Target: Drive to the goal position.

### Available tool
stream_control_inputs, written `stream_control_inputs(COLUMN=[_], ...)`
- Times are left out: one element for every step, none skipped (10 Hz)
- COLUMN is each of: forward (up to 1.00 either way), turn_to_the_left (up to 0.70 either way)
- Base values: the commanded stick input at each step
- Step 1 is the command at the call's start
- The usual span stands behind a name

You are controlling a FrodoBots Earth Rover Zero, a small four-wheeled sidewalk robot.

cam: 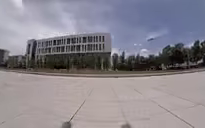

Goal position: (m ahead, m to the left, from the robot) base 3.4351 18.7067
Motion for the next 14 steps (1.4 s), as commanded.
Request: stream_control_inputs(forward=[0.7,0.7,0.7,0.7,0.7,0.7,0.7,0.7,0.7,0.7,0.7,0.7,0.7,0.7], turn_to_the_left=[0.07,0.22,0.27,0.28,0.28,0.28,0.25,0.17,0.09,0.03,0.02,0.02,0.02,0.02])
